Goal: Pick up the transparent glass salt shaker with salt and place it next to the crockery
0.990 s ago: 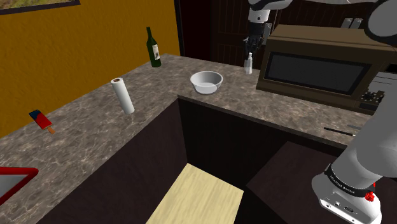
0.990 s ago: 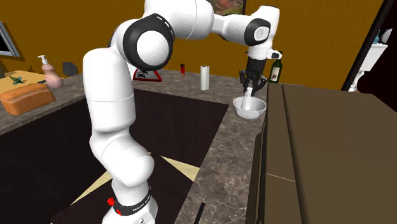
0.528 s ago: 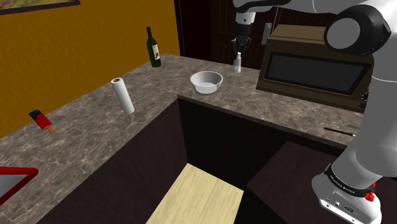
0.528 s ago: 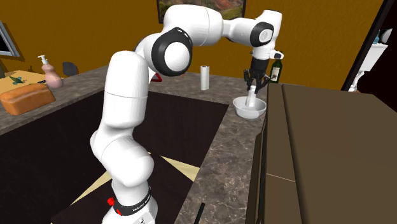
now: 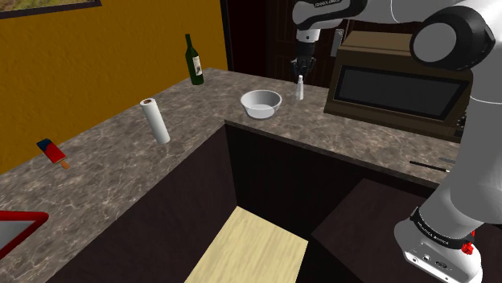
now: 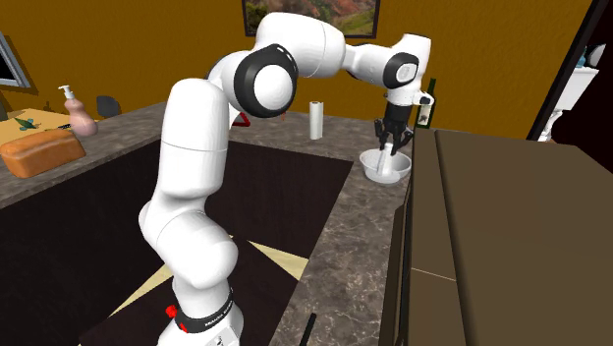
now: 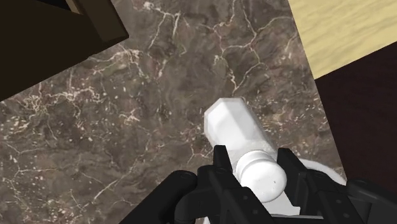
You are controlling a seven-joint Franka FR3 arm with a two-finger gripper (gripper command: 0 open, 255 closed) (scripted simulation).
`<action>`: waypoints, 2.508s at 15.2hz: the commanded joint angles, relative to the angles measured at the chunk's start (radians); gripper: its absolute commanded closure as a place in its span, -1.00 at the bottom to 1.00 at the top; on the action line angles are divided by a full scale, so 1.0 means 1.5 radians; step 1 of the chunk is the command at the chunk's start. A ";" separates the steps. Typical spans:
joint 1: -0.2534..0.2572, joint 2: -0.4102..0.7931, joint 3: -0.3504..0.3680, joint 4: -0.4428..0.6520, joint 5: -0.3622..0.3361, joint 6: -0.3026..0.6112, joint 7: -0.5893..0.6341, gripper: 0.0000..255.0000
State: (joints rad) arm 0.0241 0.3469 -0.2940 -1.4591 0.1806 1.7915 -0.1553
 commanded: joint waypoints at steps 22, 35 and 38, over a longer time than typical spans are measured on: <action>0.002 0.042 0.009 -0.143 0.022 0.181 -0.027 1.00; 0.002 0.042 0.009 -0.142 0.022 0.181 -0.027 -1.00; 0.001 0.020 0.004 -0.106 0.012 0.124 -0.020 -1.00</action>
State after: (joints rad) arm 0.0267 0.3853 -0.2858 -1.6374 0.2030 2.0060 -0.1873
